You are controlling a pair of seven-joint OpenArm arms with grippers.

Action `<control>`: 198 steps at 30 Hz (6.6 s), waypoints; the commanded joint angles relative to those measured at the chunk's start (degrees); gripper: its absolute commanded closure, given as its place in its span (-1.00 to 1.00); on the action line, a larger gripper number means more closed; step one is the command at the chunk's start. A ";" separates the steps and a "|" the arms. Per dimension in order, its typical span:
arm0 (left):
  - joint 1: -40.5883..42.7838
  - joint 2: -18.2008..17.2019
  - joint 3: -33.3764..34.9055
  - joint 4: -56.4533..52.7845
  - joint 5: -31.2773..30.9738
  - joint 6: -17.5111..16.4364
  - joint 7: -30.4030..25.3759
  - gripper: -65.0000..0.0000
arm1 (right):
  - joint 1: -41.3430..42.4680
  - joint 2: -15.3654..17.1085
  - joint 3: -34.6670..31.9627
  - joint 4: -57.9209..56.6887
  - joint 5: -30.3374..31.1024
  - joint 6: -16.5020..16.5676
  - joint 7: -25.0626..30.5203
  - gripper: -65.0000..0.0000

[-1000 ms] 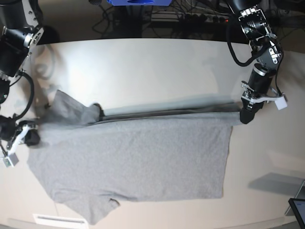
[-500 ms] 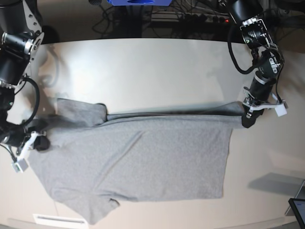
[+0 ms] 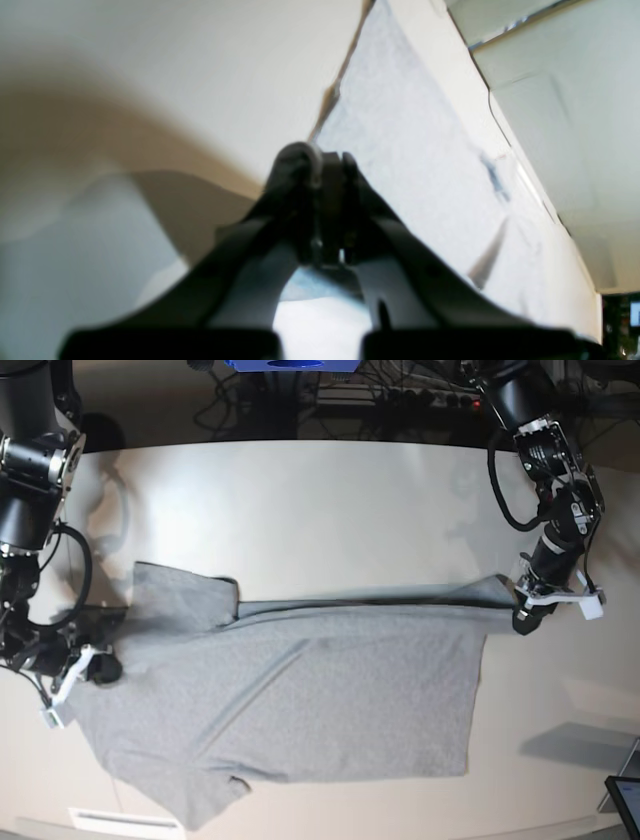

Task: Fold the T-shirt properly
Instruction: 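Drag the shoulder edges with both grippers toward the hem, folding the collar side over, then open both grippers and lift them off the folded edge, then lower the right gripper onto the sleeve corner and pinch it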

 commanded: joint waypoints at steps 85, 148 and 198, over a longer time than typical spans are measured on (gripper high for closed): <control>14.30 5.01 14.90 18.69 56.61 -11.81 -19.98 0.72 | -19.94 -17.48 7.79 45.78 -41.15 0.14 -7.84 -0.04; 16.41 4.66 14.55 18.69 56.52 -11.90 -20.33 0.89 | -22.93 -15.28 21.33 20.64 10.72 0.14 -10.48 -0.04; 16.41 4.57 14.46 18.69 56.52 -11.90 -20.33 0.89 | -21.17 -15.28 19.31 13.08 10.98 0.14 -9.16 0.34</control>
